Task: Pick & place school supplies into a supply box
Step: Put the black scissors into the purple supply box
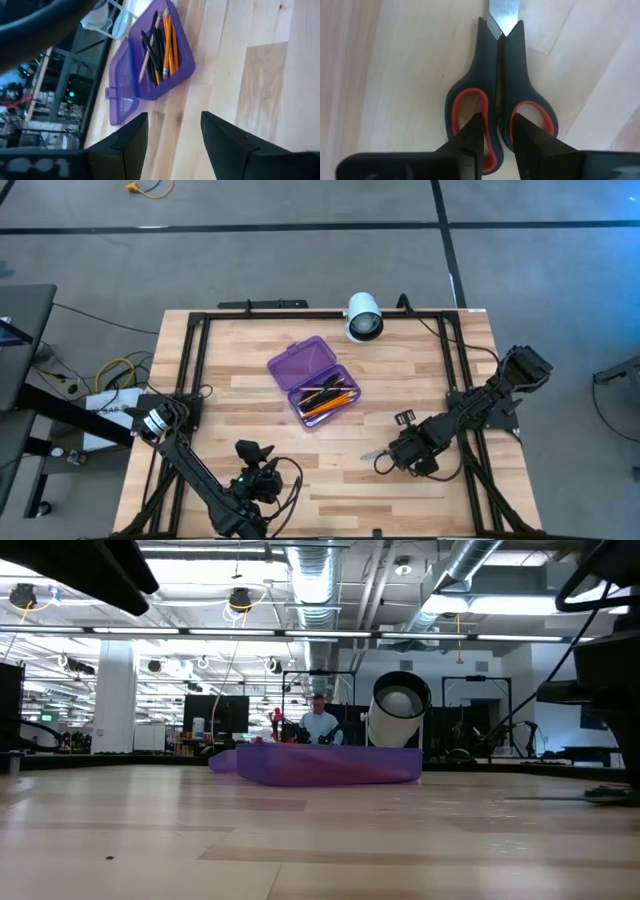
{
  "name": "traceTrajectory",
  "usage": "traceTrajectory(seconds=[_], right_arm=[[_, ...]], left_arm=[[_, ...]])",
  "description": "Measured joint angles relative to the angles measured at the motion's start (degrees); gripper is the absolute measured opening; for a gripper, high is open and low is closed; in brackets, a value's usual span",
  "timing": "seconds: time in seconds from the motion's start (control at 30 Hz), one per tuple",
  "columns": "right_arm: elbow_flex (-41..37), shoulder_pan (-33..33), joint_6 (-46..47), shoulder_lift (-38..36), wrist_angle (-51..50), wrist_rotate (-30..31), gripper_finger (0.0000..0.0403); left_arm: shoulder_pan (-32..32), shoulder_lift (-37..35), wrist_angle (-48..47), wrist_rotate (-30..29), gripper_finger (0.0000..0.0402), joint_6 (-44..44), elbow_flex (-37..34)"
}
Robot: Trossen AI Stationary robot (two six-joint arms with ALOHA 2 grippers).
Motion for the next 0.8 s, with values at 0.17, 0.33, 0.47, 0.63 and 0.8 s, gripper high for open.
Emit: traceTrajectory(seconds=[0.17, 0.33, 0.47, 0.63, 0.8], right_arm=[[0.0, -0.1, 3.0, 0.0, 1.0, 0.2, 0.0060], [0.1, -0.1, 4.5, 0.1, 1.4, 0.7, 0.0064], [0.1, -0.1, 5.3, 0.1, 2.2, 1.4, 0.0064], [0.6, -0.1, 5.2, 0.4, 4.0, 3.7, 0.0064], [2.6, -0.4, 4.9, 0.8, 8.5, 9.6, 0.0064]], left_arm=[[-0.2, 0.0, -0.3, 5.6, 0.0176, -0.8, 0.0], [-1.7, 0.0, -1.0, 13.6, 0.0176, -2.5, 0.0], [-3.4, 0.0, -1.0, 12.6, 0.0176, -5.4, 0.0], [-4.1, 0.0, -1.0, 6.7, 0.0176, -6.8, 0.0], [-3.5, 0.0, -1.0, 3.6, 0.0176, -6.6, 0.0]])
